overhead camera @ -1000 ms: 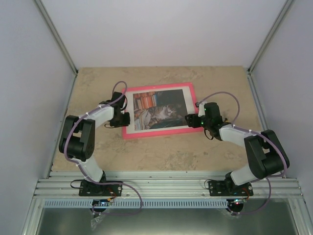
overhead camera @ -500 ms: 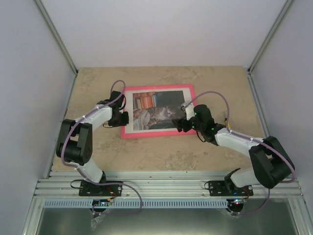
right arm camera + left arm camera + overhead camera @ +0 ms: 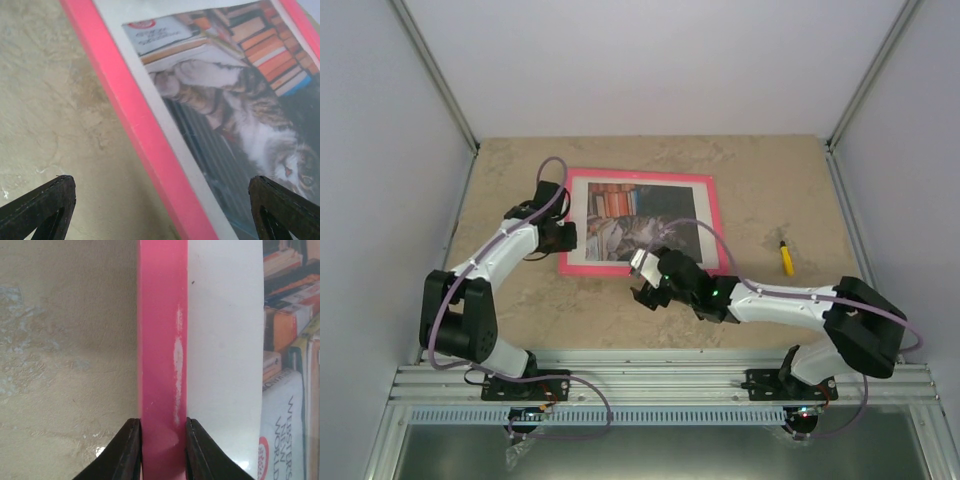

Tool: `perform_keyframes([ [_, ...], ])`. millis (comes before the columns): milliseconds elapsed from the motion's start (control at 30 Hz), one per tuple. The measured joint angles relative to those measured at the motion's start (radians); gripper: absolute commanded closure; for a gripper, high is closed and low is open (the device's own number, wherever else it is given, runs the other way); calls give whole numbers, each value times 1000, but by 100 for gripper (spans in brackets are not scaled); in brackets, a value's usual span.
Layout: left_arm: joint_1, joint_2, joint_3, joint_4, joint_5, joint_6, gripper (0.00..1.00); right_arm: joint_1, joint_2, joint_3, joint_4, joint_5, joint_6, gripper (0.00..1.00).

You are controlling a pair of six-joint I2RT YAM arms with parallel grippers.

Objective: Take the photo out of the frame

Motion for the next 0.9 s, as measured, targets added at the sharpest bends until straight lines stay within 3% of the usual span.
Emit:
perform_keyframes([
  [200,0,-39,-8,0,0,0,94,116,119,46,6,165,-92,6],
  [367,0,-60,-21,0,1,1,95,179,245,94,58,330,-161,12],
  [567,0,-69,-27,0,4,0,95,200,368,118,180,520,-265,20],
  [900,2,-77,-27,0,5,0,95,208,470,114,369,712,-432,35],
])
